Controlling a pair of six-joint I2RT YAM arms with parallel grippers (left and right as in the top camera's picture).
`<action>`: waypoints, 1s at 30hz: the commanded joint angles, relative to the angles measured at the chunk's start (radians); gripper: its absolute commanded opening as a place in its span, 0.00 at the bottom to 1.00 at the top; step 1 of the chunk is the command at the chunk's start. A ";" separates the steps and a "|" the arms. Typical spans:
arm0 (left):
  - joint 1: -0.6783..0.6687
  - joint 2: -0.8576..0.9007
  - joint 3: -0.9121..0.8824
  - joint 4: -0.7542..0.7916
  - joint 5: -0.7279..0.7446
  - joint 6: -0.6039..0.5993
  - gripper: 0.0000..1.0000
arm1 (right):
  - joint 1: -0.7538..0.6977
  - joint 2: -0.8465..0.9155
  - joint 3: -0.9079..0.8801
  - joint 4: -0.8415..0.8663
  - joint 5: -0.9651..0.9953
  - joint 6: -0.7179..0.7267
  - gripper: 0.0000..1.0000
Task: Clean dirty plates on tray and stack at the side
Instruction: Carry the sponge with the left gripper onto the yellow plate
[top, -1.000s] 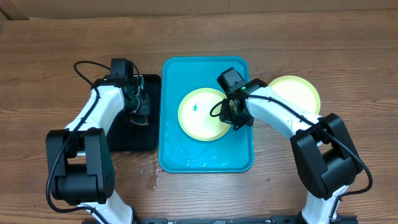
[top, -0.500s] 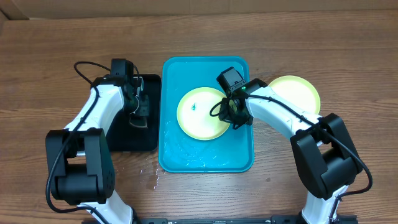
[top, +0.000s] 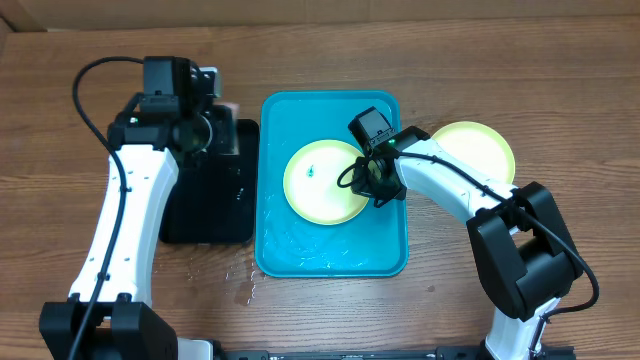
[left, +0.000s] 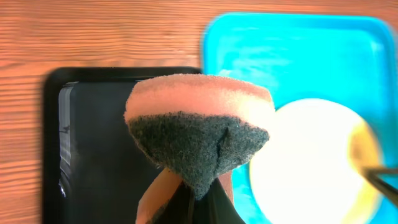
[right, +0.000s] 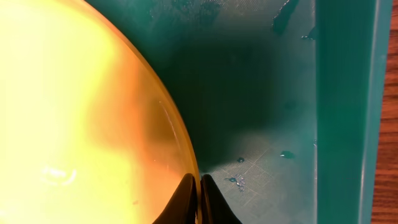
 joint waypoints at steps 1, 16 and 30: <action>-0.050 0.014 -0.008 -0.011 0.150 0.003 0.04 | 0.004 -0.023 -0.008 0.003 -0.010 -0.017 0.04; -0.285 0.173 -0.076 0.019 0.159 -0.015 0.04 | 0.021 -0.023 -0.008 0.000 -0.040 -0.055 0.04; -0.312 0.240 -0.076 0.157 0.116 -0.023 0.04 | 0.043 -0.023 -0.008 -0.016 -0.061 -0.061 0.04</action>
